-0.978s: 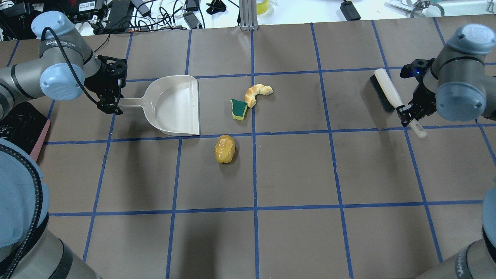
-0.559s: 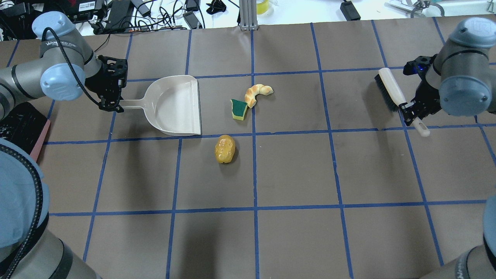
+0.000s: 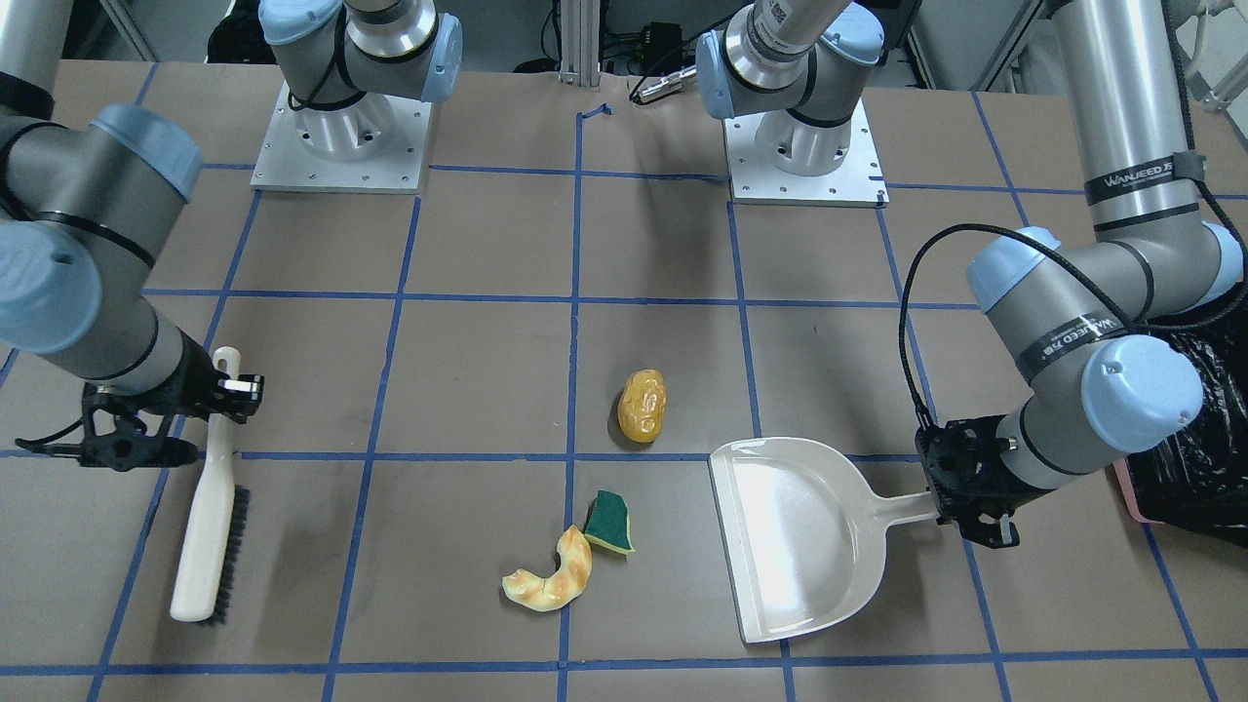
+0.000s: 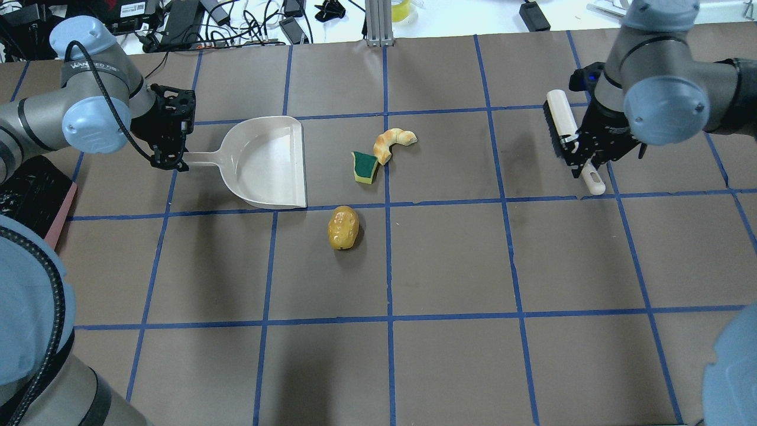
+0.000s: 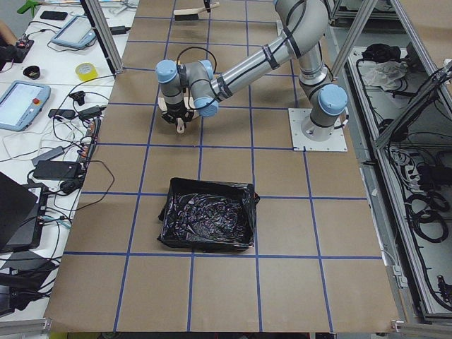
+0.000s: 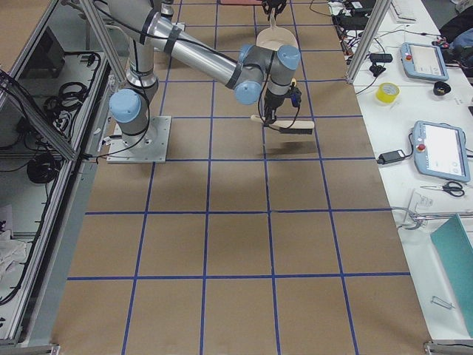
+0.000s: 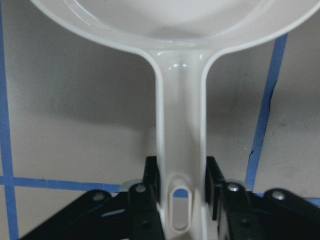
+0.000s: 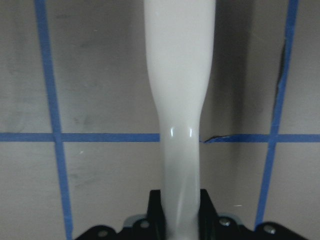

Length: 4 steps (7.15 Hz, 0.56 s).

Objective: Sweep and dump trash into bin

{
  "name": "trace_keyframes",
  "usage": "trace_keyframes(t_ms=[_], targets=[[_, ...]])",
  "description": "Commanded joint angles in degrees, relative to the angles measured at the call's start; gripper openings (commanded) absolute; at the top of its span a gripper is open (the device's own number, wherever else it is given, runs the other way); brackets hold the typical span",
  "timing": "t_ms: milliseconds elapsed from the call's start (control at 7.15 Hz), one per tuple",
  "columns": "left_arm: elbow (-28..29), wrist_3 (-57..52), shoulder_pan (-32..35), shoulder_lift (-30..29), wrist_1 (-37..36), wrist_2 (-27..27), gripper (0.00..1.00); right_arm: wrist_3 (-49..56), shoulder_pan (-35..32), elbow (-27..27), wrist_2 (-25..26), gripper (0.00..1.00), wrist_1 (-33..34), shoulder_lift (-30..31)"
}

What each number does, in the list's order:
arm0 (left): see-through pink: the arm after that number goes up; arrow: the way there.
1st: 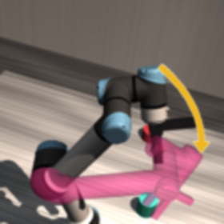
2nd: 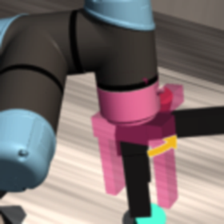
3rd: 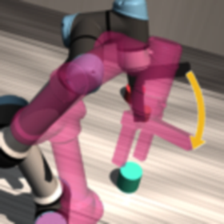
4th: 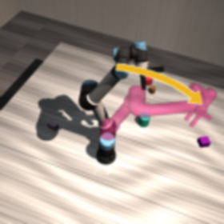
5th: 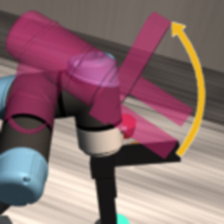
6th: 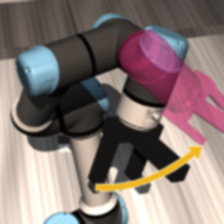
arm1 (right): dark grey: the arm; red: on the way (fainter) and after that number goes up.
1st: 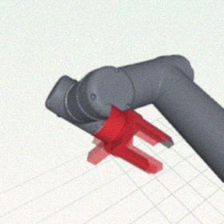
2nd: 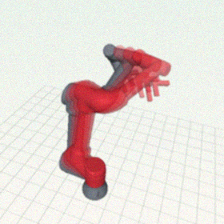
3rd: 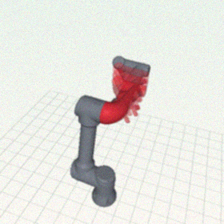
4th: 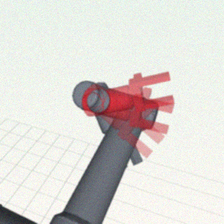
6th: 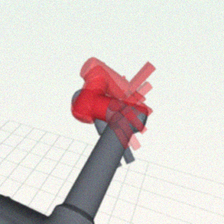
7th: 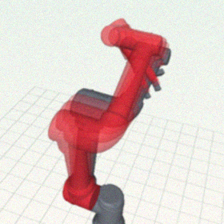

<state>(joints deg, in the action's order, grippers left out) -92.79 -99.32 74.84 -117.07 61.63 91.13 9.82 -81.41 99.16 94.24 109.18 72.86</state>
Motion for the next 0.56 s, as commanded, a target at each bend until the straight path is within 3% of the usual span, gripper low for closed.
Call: trace_keyframes(t_ms=[0, 419], targets=[[-0.03, 0.18, 2.4, 0.96, -0.46, 2.9, 0.05, -9.85, -7.25, -0.46, -5.6, 0.0, -0.02, -0.7], [-0.64, -0.18, 2.5, 0.62, -0.81, 2.83, 0.05, -18.21, -16.12, -0.72, -5.56, 0.0, 4.8, -3.68]])
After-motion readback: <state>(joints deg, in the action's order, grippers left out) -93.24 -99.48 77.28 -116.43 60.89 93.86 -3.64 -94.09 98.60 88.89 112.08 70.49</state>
